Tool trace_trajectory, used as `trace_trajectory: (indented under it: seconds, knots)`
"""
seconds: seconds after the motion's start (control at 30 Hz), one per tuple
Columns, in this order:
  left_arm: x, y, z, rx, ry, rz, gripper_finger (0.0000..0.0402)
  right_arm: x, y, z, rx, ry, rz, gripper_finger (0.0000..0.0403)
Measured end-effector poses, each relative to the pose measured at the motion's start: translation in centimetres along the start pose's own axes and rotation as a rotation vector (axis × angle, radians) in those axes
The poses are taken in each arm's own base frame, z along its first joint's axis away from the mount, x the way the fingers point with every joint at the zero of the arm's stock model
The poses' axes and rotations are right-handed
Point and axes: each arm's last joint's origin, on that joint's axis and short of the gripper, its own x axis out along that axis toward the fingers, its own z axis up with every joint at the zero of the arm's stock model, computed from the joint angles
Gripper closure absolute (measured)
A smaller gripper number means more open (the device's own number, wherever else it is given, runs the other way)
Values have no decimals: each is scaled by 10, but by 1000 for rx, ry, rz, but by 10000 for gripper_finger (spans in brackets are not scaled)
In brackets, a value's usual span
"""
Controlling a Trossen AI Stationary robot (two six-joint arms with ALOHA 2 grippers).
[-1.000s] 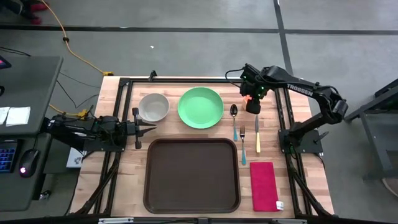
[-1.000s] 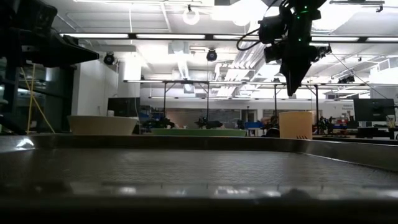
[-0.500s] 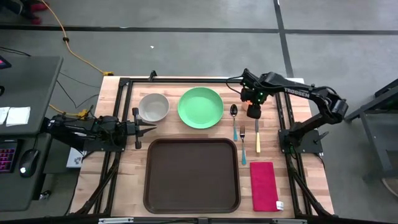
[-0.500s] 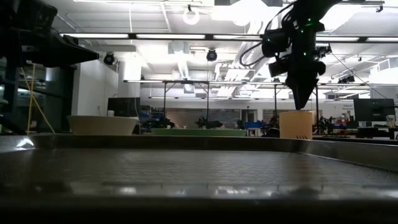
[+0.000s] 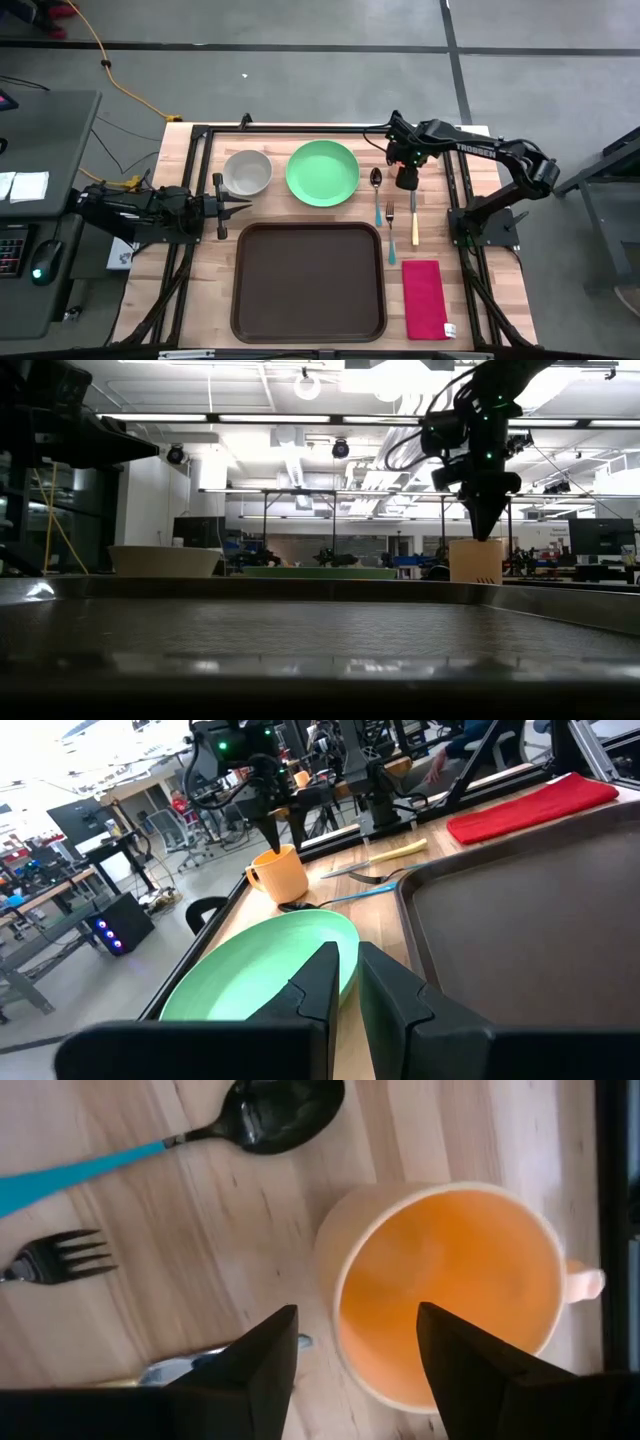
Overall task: Set up tray
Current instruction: Put the orange cup on the brown serving tray
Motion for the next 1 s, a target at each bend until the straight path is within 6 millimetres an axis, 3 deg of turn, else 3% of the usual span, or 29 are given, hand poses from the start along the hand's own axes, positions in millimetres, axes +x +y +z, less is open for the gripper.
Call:
trace_trajectory:
  seconds: [0.43, 1.0]
  knots:
    - [0, 0, 0, 0, 1, 0, 328, 2, -23, -7, 78, -36, 43, 217]
    - [0, 0, 0, 0, 1, 0, 328, 2, -23, -7, 66, -55, 84, 217]
